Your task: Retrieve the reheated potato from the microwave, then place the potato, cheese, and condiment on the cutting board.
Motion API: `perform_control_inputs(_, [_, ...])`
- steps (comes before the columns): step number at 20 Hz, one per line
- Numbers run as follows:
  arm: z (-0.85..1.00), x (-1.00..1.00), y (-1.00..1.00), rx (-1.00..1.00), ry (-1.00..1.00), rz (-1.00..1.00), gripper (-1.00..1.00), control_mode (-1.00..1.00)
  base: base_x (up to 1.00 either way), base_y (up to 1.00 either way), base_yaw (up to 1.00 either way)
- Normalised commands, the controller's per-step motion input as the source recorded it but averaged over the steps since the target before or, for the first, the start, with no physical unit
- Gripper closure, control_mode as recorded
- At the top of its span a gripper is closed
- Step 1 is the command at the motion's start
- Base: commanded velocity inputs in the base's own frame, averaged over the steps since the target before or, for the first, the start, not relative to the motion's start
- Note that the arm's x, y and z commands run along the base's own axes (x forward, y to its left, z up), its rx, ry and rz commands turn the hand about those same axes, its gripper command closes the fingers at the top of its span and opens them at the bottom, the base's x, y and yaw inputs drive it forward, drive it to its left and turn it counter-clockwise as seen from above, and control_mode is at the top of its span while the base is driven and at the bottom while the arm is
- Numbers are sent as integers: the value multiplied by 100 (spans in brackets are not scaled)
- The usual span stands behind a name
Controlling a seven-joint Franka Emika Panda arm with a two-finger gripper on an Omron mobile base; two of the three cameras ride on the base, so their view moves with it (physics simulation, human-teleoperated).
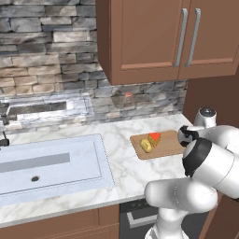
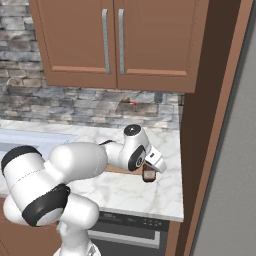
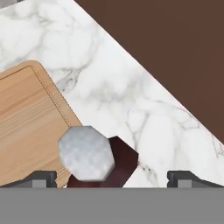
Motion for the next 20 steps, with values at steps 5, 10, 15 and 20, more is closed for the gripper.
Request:
perform_control_inputs(5, [0,-1,0,0,-5,0,-100,-100,0,0,0])
perform_control_inputs(10, [0,0,1,0,-4,0,-100,-100,0,0,0])
perform_control_inputs(15, [0,1,7,0,-3,0,-100,-100,0,0,0])
perform_control_inputs(20, [0,3,8,0,0,0,-100,-100,0,0,0])
